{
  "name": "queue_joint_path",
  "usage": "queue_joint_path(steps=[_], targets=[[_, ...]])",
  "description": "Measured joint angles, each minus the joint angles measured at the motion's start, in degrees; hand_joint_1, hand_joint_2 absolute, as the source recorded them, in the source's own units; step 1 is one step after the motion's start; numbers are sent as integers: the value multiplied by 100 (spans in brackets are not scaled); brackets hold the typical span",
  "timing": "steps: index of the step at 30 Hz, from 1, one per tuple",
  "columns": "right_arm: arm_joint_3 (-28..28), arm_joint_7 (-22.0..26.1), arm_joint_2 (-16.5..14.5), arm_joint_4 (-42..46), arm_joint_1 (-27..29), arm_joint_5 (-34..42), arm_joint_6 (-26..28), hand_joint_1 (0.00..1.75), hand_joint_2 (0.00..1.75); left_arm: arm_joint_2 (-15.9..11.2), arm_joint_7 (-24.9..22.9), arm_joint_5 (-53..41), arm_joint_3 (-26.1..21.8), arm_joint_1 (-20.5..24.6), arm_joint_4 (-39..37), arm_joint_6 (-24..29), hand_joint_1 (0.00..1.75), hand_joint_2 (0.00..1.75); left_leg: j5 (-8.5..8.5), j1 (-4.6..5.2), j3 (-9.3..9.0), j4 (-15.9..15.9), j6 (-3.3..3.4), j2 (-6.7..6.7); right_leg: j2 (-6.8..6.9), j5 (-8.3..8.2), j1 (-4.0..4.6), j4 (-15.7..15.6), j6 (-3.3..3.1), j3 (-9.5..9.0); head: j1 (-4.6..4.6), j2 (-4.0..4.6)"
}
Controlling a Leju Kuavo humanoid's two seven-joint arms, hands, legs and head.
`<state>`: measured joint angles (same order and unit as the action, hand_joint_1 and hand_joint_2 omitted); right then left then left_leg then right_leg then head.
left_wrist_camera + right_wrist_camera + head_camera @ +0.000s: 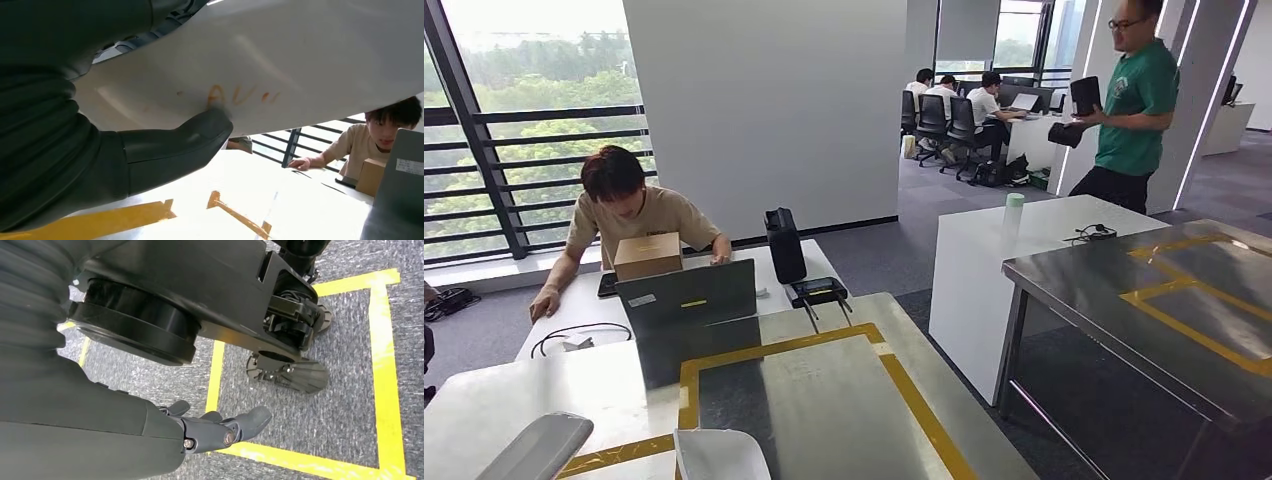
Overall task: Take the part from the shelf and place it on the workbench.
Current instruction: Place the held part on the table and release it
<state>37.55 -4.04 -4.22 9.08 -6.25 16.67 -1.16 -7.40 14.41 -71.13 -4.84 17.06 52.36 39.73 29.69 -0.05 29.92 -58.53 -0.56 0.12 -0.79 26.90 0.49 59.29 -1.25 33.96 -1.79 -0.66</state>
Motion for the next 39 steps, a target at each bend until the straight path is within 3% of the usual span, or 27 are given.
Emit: queue_joint_path(steps=[3, 9, 15, 20, 22, 24, 25, 26, 27, 28, 30, 32, 36, 37, 39], targets=[[21, -14, 0, 4, -3, -6, -35, 0, 0, 4, -17, -75, 30, -138, 80, -45, 0, 0, 1, 0, 1, 0, 1, -1, 0, 0, 0, -4, 0, 0, 0, 0], [56, -4, 1, 12, 10, -5, -48, 0, 0, 43, -268, -163, 109, -314, 306, -224, 0, 0, 1, 0, 2, 0, 2, -3, 1, 0, 0, -5, 1, -1, 0, 0], [57, 22, 1, 12, 26, -5, -49, 0, 0, 63, -84, 255, 184, -604, 722, -261, 0, 0, 3, 1, 1, 0, 4, -2, 0, 0, 0, -5, 1, -1, 0, 0], [57, 22, 1, 12, 48, -3, -43, 0, 0, 99, 10, 523, 267, -914, 1267, -230, 0, 0, -65, 5, -16, 77, 117, 11, 3, -22, -20, -47, 107, -14, 0, 0], [57, 26, 2, 12, 59, 3, -42, 0, 0, 148, 37, 633, 323, -1062, 1578, -237, 0, 0, -155, -44, -46, 186, 143, 33, 10, 184, -20, 203, 157, 95, 2, 0], [57, 30, 3, 12, 80, 12, -39, 0, 0, 210, 70, 764, 383, -1222, 1875, -263, 0, 0, -179, -58, -27, 201, 156, 58, 18, 561, -66, 865, 217, 377, 2, 0], [57, 31, 4, 12, 96, 14, -38, 0, 0, 239, 83, 811, 413, -1297, 2005, -277, 0, 0, -180, -65, -9, 188, 154, 68, 21, 693, -97, 1206, 253, 519, 3, 0], [57, 30, 5, 12, 113, 14, -37, 0, 0, 265, 92, 836, 440, -1360, 2111, -287, 0, 0, -178, -79, 9, 168, 144, 74, 27, 724, -130, 1404, 290, 594, 3, 0], [57, 30, 9, 12, 126, 14, -36, 0, 0, 284, 100, 850, 464, -1408, 2198, -297, 0, 0, -172, -102, 30, 139, 124, 77, 34, 651, -163, 1401, 330, 574, 3, 0], [57, 30, 12, 12, 131, 14, -36, 0, 0, 298, 103, 864, 484, -1442, 2273, -305, 0, 0, -161, -134, 55, 99, 93, 76, 45, 489, -197, 1172, 371, 443, 3, 0], [57, 34, 13, 13, 124, 14, -35, 0, 0, 313, 121, 913, 502, -1484, 2395, -318, 0, 0, -124, -191, 130, -11, -6, 66, 52, 217, -241, 478, 446, 64, 4, 0], [57, 39, 10, 14, 119, 15, -31, 0, 0, 325, 159, 974, 516, -1512, 2506, -326, 0, 0, -94, -193, 196, -98, -113, 47, 22, 160, -238, 166, 392, -89, 5, 0], [57, 65, 12, 14, 120, 16, -1, 0, 0, 349, 105, 970, 554, -1645, 2751, -325, 0, 0, -48, -201, 266, -173, -262, 26, 2, 150, -225, 160, 129, 5, 5, -1], [57, 79, 12, 14, 121, 16, 11, 0, 0, 356, 71, 960, 557, -1703, 2805, -325, 0, 0, 97, -203, 336, -327, -273, 23, 5, 116, -225, 145, 79, 30, 6, -1], [57, 101, 13, 14, 121, 16, 22, 0, 0, 368, 25, 953, 561, -1796, 2877, -325, 0, 0, 557, -192, 561, -940, -268, 17, 14, 51, -200, 130, 11, 97, 5, -1]])
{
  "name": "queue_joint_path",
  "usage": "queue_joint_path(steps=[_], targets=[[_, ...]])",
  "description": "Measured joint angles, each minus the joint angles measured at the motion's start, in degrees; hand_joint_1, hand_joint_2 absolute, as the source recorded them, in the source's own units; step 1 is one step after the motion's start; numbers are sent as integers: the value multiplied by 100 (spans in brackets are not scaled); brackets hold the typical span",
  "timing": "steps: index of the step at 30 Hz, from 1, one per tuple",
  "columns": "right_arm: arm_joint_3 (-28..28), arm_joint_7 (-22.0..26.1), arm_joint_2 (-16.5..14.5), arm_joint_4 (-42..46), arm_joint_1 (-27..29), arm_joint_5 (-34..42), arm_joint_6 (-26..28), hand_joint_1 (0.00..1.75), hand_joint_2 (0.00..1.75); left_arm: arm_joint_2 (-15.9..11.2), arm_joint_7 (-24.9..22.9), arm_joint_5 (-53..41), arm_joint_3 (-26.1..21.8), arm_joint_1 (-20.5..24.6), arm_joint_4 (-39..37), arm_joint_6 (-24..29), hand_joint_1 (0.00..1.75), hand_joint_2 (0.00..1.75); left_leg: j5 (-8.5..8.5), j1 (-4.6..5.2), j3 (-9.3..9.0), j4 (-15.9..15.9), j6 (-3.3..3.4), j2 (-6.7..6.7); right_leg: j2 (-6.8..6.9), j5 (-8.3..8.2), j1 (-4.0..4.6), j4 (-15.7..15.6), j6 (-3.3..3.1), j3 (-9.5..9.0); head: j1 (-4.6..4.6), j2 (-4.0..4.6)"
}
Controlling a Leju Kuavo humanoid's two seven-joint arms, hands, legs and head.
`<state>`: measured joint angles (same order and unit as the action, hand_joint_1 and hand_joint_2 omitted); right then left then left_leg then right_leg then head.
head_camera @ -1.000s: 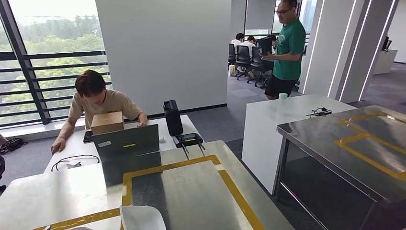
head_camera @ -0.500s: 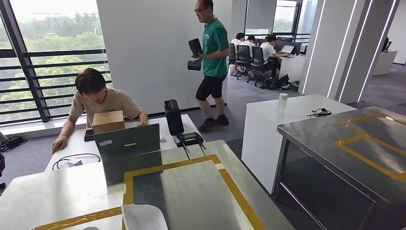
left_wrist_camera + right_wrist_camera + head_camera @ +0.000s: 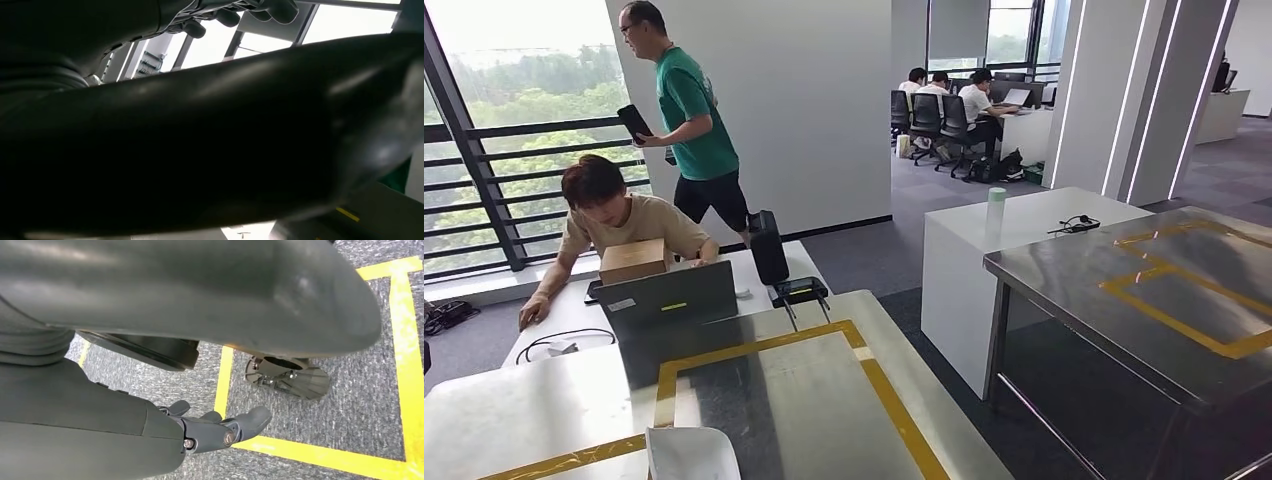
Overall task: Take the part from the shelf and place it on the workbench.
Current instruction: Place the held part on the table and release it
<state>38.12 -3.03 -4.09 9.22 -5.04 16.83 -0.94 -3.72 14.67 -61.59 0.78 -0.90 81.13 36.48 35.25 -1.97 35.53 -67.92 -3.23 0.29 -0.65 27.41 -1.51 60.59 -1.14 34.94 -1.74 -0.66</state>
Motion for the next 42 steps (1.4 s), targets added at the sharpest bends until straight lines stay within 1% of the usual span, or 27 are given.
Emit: queue_joint_path(steps=[1, 2, 3, 4, 7, 8, 11, 12, 13, 16, 17, 18, 19, 21, 23, 24, 27, 29, 31, 32, 33, 34, 36, 38, 39, 40, 42], targets=[[0, 8, 0, 0, 1, 0, 2, 0, 0, 5, -11, -1, 1, -35, 23, 0, 0, 0, 203, 9, 120, -355, 8, -1, 5, -33, 21, 0, -19, 43, -1, 1], [0, 12, 0, 0, 2, 0, 3, 0, 0, 10, -21, -1, 1, -65, 39, 0, 0, 0, 305, 18, 180, -595, 22, -2, 9, -66, 43, 2, -30, 88, -1, 1], [0, 14, 0, 0, 2, 0, 5, 0, 0, 15, -34, -5, 1, -91, 53, -1, 0, 0, 300, 29, 153, -660, 44, -2, 12, -101, 63, 4, -35, 134, -1, 1], [0, 14, 0, 0, 2, 0, 9, 0, 0, 21, -52, -13, 1, -108, 64, -1, 0, 0, 195, 42, 23, -511, 77, -2, 13, -138, 79, 6, -33, 177, -1, 1], [0, -43, -5, 1, -9, 7, 27, 0, 0, 54, -173, -107, -5, -127, 97, -20, 0, 0, -181, 109, -673, 570, 186, -8, 12, -257, 105, 1, 14, 268, 2, 1], [0, -72, -7, 2, -15, 10, 32, 0, 0, 75, -221, -158, -15, -141, 110, -33, 0, 0, -235, 134, -799, 806, 206, -14, 11, -299, 106, -6, 48, 276, 2, 1], [0, -136, -8, 2, -29, -5, 6, 0, 0, 169, -334, -355, -84, -227, 160, -57, 0, 0, -346, 172, -760, 920, 282, -21, 8, -424, 83, -80, 173, 273, 2, 0], [0, -157, -7, 2, -31, -20, -6, 0, 0, 209, -363, -428, -114, -273, 189, -46, 0, 0, -406, 166, -724, 942, 331, -14, 11, -385, 76, -68, 213, 297, 2, 0], [0, -172, -2, 2, -30, -31, -12, 0, 0, 250, -385, -482, -146, -339, 237, -21, 0, 0, -475, 155, -679, 969, 383, -3, 14, -239, 73, 37, 246, 351, 2, 1], [0, -163, 30, 2, -27, -16, -6, 0, 0, 337, -407, -529, -239, -572, 425, 53, 0, 0, -659, 160, -497, 983, 468, 35, 28, 548, 71, 927, 287, 609, 4, 1], [-1, -139, 49, 2, -19, 16, 6, 0, 0, 355, -400, -528, -257, -622, 470, 60, 0, 0, -713, 170, -418, 966, 477, 41, 28, 678, 72, 1223, 290, 643, 5, 1], [-7, -98, 71, 2, -7, 70, 23, 0, 0, 374, -382, -520, -267, -644, 499, 50, 0, 0, -767, 181, -328, 942, 484, 43, 28, 680, 76, 1383, 286, 603, 5, 1], [-20, -40, 96, 2, 11, 139, 43, 0, 0, 392, -355, -506, -271, -638, 514, 25, 0, 0, -815, 191, -237, 911, 487, 39, 28, 576, 85, 1357, 273, 471, 5, 1], [-87, 94, 140, 2, 50, 323, 90, 0, 0, 439, -286, -466, -268, -551, 493, -39, 0, 0, -892, 200, -84, 844, 475, 29, 36, 343, 123, 728, 209, -58, 5, 1], [-203, 177, 173, 1, 88, 517, 134, 0, 0, 486, -238, -468, -245, -396, 390, -66, 0, 0, -963, 206, -7, 804, 429, 24, 54, 332, 176, 27, 134, -523, 4, 1], [-264, 191, 185, 1, 107, 593, 148, 0, 0, 510, -227, -492, -225, -315, 317, -64, 0, 0, -1003, 202, 5, 803, 395, 26, 62, 374, 199, -150, 100, -614, 3, 1], [-414, 187, 186, 0, 177, 712, 193, 0, 0, 580, -231, -577, -181, -148, 99, -56, 0, 0, -1073, 194, 39, 817, 286, 32, 63, 238, 194, -260, 11, -559, 6, 1], [-480, 192, 180, 0, 208, 748, 230, 0, 0, 601, -237, -605, -175, -96, -23, -47, 0, 0, -768, 186, 139, 582, 226, 9, 69, 91, 148, -322, -51, -452, -3, 1], [-533, 208, 179, 0, 223, 774, 244, 0, 0, 605, -212, -563, -174, -66, -125, -29, 0, 0, -216, 155, 288, -32, 165, -10, 70, -42, 132, -328, -70, -298, -13, 1], [-554, 216, 179, 0, 231, 780, 246, 0, 0, 604, -174, -489, -174, -50, -181, -21, 0, 0, -40, 139, 336, -362, 134, -11, 73, -109, 126, -322, -59, -214, -14, 1], [-569, 224, 179, 0, 240, 781, 242, 0, 0, 600, -126, -386, -174, -27, -254, -16, 0, 0, 4, 121, 335, -595, 106, -10, 79, -175, 119, -313, -42, -126, -14, 1], [-579, 233, 179, 0, 247, 778, 236, 0, 0, 593, -71, -268, -174, 12, -352, -8, 0, 0, -86, 100, 259, -662, 82, -10, 88, -239, 109, -299, -20, -40, -14, 1], [-587, 246, 179, 0, 249, 768, 220, 0, 0, 552, 13, -74, -175, 148, -646, 44, 0, 0, -406, 52, -162, -240, 36, -12, 103, -354, 82, -255, 38, 125, -14, 1], [-588, 266, 181, 0, 245, 764, 216, 0, 0, 489, 69, 33, -187, 326, -1023, 133, 0, 0, -401, 44, -710, 521, 30, -37, 104, -457, 70, -202, 120, 250, -16, 1], [-589, 279, 183, 0, 241, 766, 217, 0, 0, 455, 97, 80, -199, 406, -1212, 176, 0, 0, -328, 54, -863, 791, 62, -49, 102, -511, 71, -187, 163, 283, -16, 1], [-590, 290, 183, 0, 242, 767, 217, 0, 0, 421, 138, 141, -216, 472, -1400, 205, 0, 0, -269, 81, -909, 920, 116, -58, 98, -572, 66, -193, 203, 300, -17, 1], [-590, 293, 183, -1, 252, 766, 211, 0, 0, 367, 247, 340, -258, 561, -1767, 222, 0, 0, -343, 107, -809, 940, 258, -36, 86, -666, 38, -221, 278, 324, -17, 1]])
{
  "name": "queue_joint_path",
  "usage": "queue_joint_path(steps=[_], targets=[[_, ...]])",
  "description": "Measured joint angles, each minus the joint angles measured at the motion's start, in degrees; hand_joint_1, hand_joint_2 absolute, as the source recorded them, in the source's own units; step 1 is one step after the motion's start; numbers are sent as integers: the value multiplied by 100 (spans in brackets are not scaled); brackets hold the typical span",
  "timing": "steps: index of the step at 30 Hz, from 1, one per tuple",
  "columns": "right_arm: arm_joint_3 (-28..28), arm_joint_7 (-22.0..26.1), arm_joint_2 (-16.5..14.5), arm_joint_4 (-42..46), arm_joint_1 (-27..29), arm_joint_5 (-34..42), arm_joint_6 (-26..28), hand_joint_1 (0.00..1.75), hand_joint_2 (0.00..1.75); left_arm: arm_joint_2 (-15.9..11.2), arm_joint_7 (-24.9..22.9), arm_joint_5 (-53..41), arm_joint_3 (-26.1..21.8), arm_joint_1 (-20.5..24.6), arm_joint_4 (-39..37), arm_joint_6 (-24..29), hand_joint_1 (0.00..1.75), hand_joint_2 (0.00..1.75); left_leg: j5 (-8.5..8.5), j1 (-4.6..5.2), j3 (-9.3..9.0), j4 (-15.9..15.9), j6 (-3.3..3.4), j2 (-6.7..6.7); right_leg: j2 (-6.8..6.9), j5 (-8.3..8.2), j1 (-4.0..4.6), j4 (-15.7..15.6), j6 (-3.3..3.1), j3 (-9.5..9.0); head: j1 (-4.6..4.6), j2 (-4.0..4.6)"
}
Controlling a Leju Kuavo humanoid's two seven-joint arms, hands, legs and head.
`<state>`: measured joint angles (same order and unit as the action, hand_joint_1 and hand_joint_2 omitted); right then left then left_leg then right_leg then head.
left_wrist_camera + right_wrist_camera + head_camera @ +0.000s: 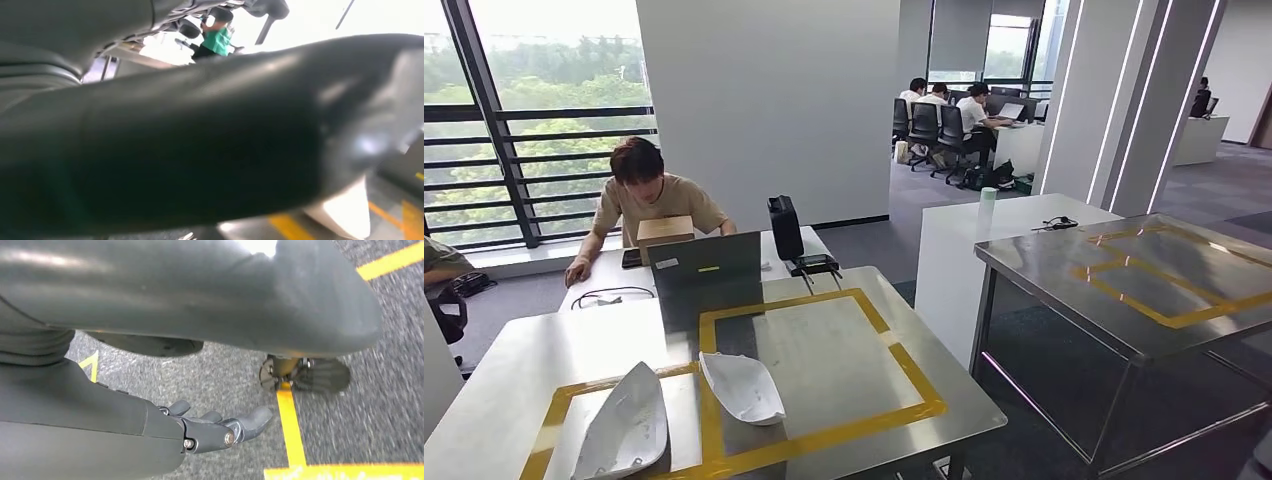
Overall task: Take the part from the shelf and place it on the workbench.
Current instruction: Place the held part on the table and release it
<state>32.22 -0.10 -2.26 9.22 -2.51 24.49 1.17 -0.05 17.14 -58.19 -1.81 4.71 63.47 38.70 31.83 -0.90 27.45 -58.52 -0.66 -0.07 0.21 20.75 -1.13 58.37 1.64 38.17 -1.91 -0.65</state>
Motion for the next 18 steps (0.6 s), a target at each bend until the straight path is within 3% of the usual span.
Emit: queue_joint_path(steps=[1, 2, 4, 5, 6, 7, 8, 10, 12, 13, 15, 16, 17, 18], targets=[[0, -14, -1, -1, 12, 0, -3, 0, 0, -20, 69, 124, -27, 40, -175, -25, 0, 0, -63, 8, 59, 0, 68, 16, -6, 78, -14, 45, 25, 36, 1, 1], [0, -34, -2, -1, 24, 1, -4, 0, 0, -36, 145, 266, -57, 91, -352, -73, 0, 0, -134, 7, 133, 7, 129, 31, -11, 264, -21, 184, 42, 97, 3, 1], [0, -64, -8, -1, 33, 12, -2, 0, 0, -73, 333, 596, -129, 267, -830, -249, 0, 0, -290, 19, 301, 10, 199, 40, -15, 897, -8, 827, 37, 284, 8, 2], [0, -65, -11, -1, 29, 25, 3, 0, 0, -95, 426, 744, -161, 374, -1142, -332, 0, 0, -368, 34, 395, 3, 212, 38, -17, 1147, 5, 1215, 26, 363, 10, 2], [-1, -60, -14, -1, 22, 41, 10, 0, 0, -117, 517, 871, -191, 477, -1488, -402, 0, 0, -447, 53, 490, -8, 218, 38, -18, 1273, 25, 1536, 9, 394, 10, 2], [-3, -57, -17, -1, 17, 55, 19, 0, 0, -135, 595, 963, -215, 558, -1808, -444, 0, 0, -515, 71, 589, -23, 219, 41, -19, 1250, 49, 1689, -16, 344, 11, 2], [-5, -56, -21, -1, 14, 66, 26, 0, 0, -150, 668, 1044, -239, 627, -2109, -482, 0, 0, -575, 87, 679, -41, 217, 46, -19, 1126, 77, 1647, -52, 191, 12, 2], [-13, -56, -25, -1, 3, 70, 33, 0, 0, -159, 773, 1169, -285, 740, -2576, -549, 0, 0, -679, 112, 818, -69, 206, 61, -21, 914, 157, 1002, -173, -395, 11, 2], [-32, -56, -24, 0, -28, 71, 35, 0, 0, -158, 816, 1225, -315, 846, -2904, -581, 0, 0, -784, 123, 895, -76, 170, 78, -15, 968, 222, 215, -283, -926, 10, 2], [-44, -60, -28, 0, -42, 72, 35, 0, 0, -157, 821, 1243, -324, 888, -3028, -603, 0, 0, -837, 116, 914, -68, 143, 87, -11, 1025, 239, 7, -312, -1031, 10, 2], [-67, -117, -48, -1, -49, 73, 32, 0, 0, -155, 743, 1338, -363, 948, -3286, -741, 0, 0, -941, 104, 933, -27, 73, 94, -7, 949, 236, -108, -337, -1014, 11, 2], [-74, -168, -60, -1, -47, 69, 32, 0, 0, -148, 649, 1410, -396, 956, -3436, -853, 0, 0, -908, 101, 961, -43, 37, 79, -2, 878, 219, -144, -363, -976, 10, 2], [-79, -224, -70, -2, -47, 60, 32, 0, 0, -137, 521, 1498, -440, 950, -3597, -979, 0, 0, -776, 100, 1002, -128, 3, 60, 2, 797, 198, -178, -390, -927, 8, 2], [-80, -268, -84, -2, -46, 42, 32, 0, 0, -124, 357, 1610, -502, 927, -3766, -1127, 0, 0, -538, 94, 1067, -324, -30, 41, 3, 717, 176, -203, -407, -863, 4, 2]])
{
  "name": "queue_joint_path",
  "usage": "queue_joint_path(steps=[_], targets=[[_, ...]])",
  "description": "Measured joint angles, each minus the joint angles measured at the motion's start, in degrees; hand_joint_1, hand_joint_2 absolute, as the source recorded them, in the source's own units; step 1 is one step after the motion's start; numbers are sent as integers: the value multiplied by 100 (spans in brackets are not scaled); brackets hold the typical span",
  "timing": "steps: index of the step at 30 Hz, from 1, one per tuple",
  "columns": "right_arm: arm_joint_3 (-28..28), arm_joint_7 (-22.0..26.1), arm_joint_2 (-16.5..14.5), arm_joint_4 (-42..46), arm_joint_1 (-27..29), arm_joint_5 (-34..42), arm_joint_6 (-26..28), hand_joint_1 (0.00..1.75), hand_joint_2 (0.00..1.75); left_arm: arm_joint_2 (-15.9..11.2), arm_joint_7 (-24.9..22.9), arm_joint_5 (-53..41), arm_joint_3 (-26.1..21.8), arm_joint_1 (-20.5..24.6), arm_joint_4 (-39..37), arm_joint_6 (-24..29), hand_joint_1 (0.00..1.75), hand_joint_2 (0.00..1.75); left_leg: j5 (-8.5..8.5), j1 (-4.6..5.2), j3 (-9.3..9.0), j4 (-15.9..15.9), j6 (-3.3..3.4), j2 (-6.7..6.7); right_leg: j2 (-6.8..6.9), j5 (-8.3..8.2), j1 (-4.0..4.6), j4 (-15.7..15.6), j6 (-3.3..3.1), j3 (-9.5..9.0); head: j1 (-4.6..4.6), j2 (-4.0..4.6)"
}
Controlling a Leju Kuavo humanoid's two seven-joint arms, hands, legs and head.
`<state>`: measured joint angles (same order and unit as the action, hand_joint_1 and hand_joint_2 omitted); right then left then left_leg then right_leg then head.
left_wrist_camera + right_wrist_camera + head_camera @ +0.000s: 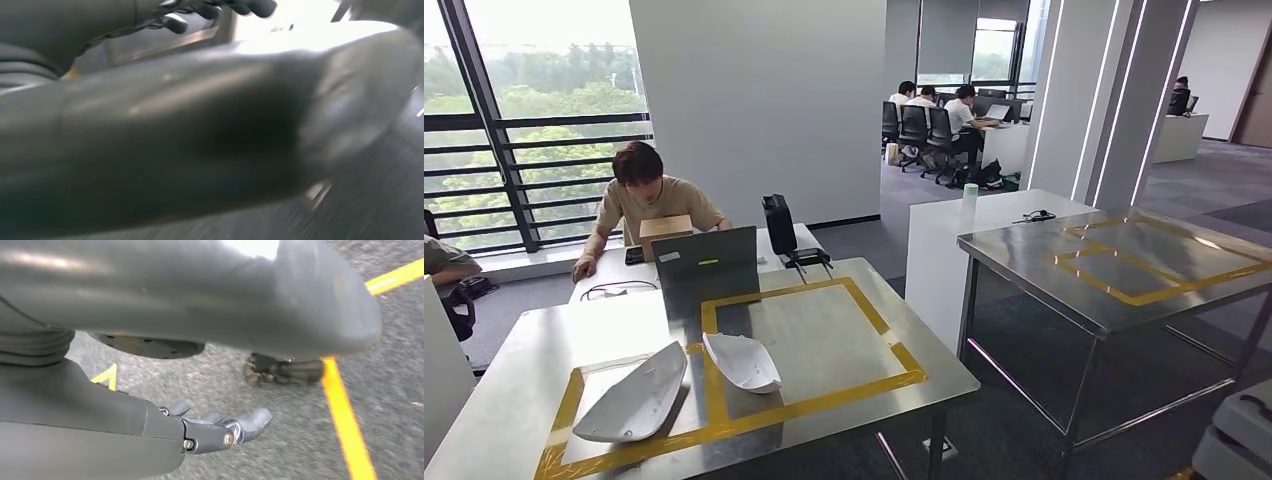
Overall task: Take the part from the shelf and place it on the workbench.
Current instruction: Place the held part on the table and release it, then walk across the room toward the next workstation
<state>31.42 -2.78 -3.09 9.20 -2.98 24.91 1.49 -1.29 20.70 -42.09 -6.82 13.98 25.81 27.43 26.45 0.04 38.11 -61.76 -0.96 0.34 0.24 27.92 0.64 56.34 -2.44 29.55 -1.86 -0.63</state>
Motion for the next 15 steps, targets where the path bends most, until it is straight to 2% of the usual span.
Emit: queue_joint_path(steps=[2, 3, 4, 5, 6, 7, 8, 9, 10, 11, 12, 13, 14, 15], targets=[[1, -39, -19, 1, 0, -34, 7, 0, 0, 38, -435, 323, -173, -103, -339, -366, 0, 0, 565, -28, 144, -650, -64, -20, -9, -134, -10, -2, -12, 158, -4, 0], [1, -34, -26, 1, 1, -46, 12, 0, 0, 60, -727, 516, -296, -192, -510, -551, 0, 0, 716, -44, 181, -976, -92, -21, -15, -202, -15, 6, -3, 249, -4, 0], [1, -20, -28, 1, 1, -58, 16, 0, 0, 81, -1047, 700, -432, -307, -665, -703, 0, 0, 720, -59, 157, -1181, -115, -20, -18, -265, -22, 21, 10, 342, -3, 0], [2, -8, -29, 1, -1, -80, 14, 0, 0, 101, -1385, 866, -577, -438, -800, -811, 0, 0, 612, -73, 54, -1219, -133, -20, -21, -324, -33, 46, 29, 438, -3, 0], [6, -7, -28, 1, -5, -116, 3, 0, 0, 118, -1720, 1037, -730, -574, -916, -881, 0, 0, 452, -88, -146, -1053, -147, -19, -24, -374, -47, 81, 56, 533, -3, 0], [16, -19, -27, 1, -13, -161, -13, 0, 0, 138, -1989, 1208, -881, -698, -1002, -923, 0, 0, 369, -105, -420, -720, -162, -18, -24, -416, -57, 130, 89, 619, -2, 0], [34, -44, -23, 1, -22, -208, -37, 0, 0, 166, -2178, 1390, -1042, -801, -1066, -941, 0, 0, 387, -103, -717, -312, -165, -25, -19, -449, -62, 182, 127, 700, -3, 0], [60, -75, -19, 1, -32, -250, -66, 0, 0, 197, -2290, 1561, -1209, -886, -1114, -947, 0, 0, 447, -92, -927, 19, -139, -38, -8, -485, -60, 222, 168, 756, -2, 0], [90, -106, -13, 0, -45, -285, -92, 0, 0, 234, -2333, 1690, -1380, -951, -1156, -947, 0, 0, 528, -73, -1038, 233, -97, -52, 8, -524, -56, 244, 208, 787, -1, 0], [119, -140, -7, 0, -56, -313, -116, 0, 0, 270, -2354, 1782, -1542, -1005, -1196, -947, 0, 0, 552, -45, -1057, 317, -36, -63, 23, -568, -57, 245, 244, 805, -1, -1], [145, -169, 3, -1, -64, -332, -132, 0, 0, 302, -2371, 1826, -1679, -1054, -1235, -946, 0, 0, 514, -37, -1000, 310, 38, -62, 34, -615, -66, 237, 281, 810, 1, -1], [166, -189, 13, -2, -69, -343, -141, 0, 0, 333, -2389, 1845, -1791, -1085, -1272, -946, 0, 0, 470, -36, -957, 313, 101, -47, 36, -594, -80, 258, 314, 830, -1, 0], [182, -205, 20, -3, -68, -347, -147, 0, 0, 357, -2405, 1857, -1875, -1105, -1300, -945, 0, 0, 413, -39, -902, 319, 164, -32, 30, -457, -93, 356, 346, 868, 1, 1], [197, -210, 28, -4, -67, -352, -154, 0, 0, 376, -2418, 1861, -1941, -1114, -1321, -944, 0, 0, 348, -43, -831, 326, 215, -19, 23, -219, -101, 547, 374, 930, 2, 2]])
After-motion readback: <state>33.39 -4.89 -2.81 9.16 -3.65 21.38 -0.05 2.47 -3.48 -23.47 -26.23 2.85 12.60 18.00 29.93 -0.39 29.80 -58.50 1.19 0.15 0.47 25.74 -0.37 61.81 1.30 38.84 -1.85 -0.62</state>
